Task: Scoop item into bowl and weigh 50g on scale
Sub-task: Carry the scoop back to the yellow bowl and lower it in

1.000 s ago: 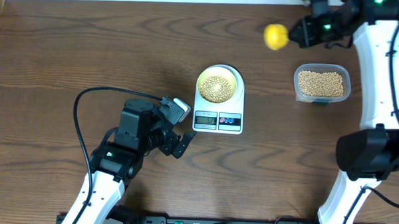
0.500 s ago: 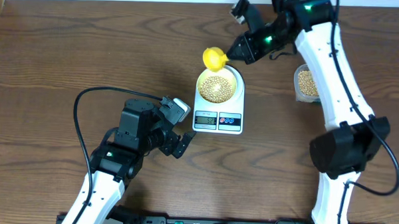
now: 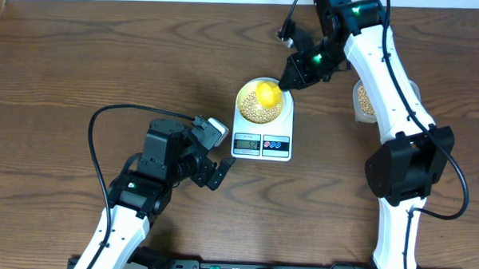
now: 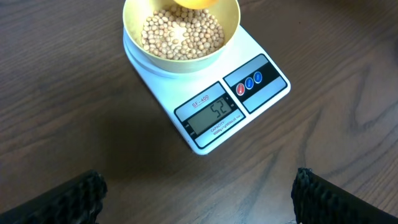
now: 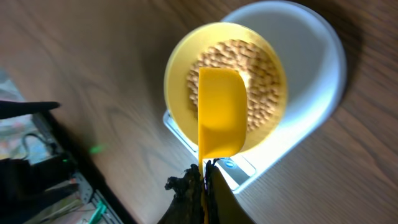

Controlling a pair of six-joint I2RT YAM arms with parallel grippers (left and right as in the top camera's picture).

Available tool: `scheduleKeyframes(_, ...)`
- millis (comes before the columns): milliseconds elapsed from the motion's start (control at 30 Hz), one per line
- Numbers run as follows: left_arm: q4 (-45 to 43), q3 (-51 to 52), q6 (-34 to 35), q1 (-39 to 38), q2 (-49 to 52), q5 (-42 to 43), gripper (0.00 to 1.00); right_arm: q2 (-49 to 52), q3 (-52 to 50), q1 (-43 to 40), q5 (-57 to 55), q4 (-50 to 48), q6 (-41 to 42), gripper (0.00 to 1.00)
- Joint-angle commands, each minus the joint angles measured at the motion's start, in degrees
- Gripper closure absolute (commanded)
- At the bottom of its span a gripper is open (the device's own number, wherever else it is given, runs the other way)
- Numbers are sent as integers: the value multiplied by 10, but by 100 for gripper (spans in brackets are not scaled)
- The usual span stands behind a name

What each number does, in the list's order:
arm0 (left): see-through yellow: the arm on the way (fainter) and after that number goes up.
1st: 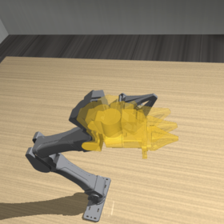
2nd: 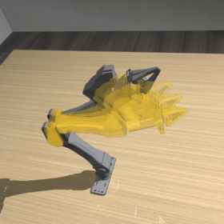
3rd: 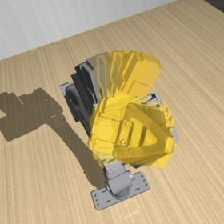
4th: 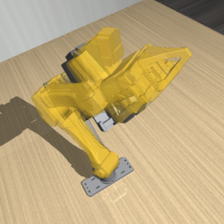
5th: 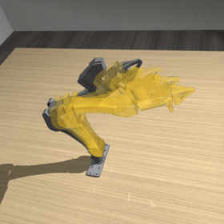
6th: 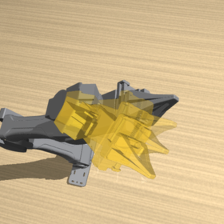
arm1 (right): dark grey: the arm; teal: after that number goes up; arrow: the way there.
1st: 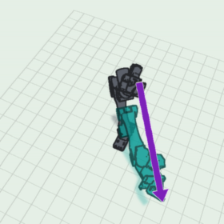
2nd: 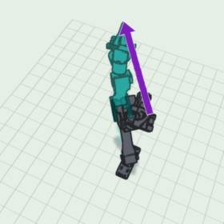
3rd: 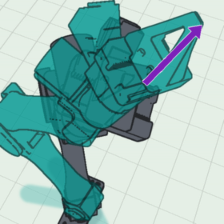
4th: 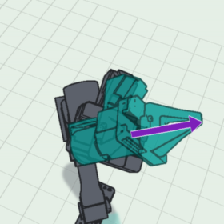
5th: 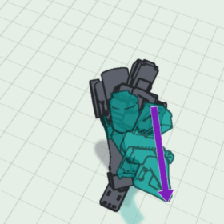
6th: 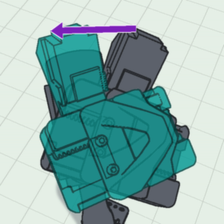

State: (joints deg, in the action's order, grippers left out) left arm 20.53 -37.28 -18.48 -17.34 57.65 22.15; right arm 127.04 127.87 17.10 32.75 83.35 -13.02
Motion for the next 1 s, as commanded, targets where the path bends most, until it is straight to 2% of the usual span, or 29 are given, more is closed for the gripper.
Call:
scheduleKeyframes(0,0,-2,-8,2,1,-3,2,4,-2,-10,-24,0,-5,99)
scheduleKeyframes(567,0,-2,-8,2,1,-3,3,26,-2,8,-18,-19,-5,99)
scheduleKeyframes(967,0,-2,-8,2,1,-3,2,31,-2,10,-57,-18,8,99)
